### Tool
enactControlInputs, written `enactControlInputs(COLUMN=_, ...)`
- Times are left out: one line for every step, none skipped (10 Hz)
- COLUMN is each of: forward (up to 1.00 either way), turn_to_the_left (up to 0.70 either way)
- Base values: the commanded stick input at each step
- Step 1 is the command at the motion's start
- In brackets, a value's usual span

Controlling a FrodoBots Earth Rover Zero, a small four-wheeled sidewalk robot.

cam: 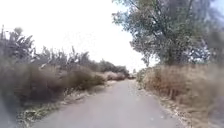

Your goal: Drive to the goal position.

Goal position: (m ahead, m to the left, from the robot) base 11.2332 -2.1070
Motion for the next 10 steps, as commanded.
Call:
enactControlInputs(forward=0.85, turn_to_the_left=-0.1)
enactControlInputs(forward=0.85, turn_to_the_left=-0.17)
enactControlInputs(forward=0.85, turn_to_the_left=-0.23)
enactControlInputs(forward=0.85, turn_to_the_left=-0.3)
enactControlInputs(forward=0.85, turn_to_the_left=-0.28)
enactControlInputs(forward=0.85, turn_to_the_left=-0.14)
enactControlInputs(forward=0.85, turn_to_the_left=-0.01)
enactControlInputs(forward=0.85, turn_to_the_left=0.04)
enactControlInputs(forward=0.85, turn_to_the_left=0.02)
enactControlInputs(forward=0.85, turn_to_the_left=0.0)
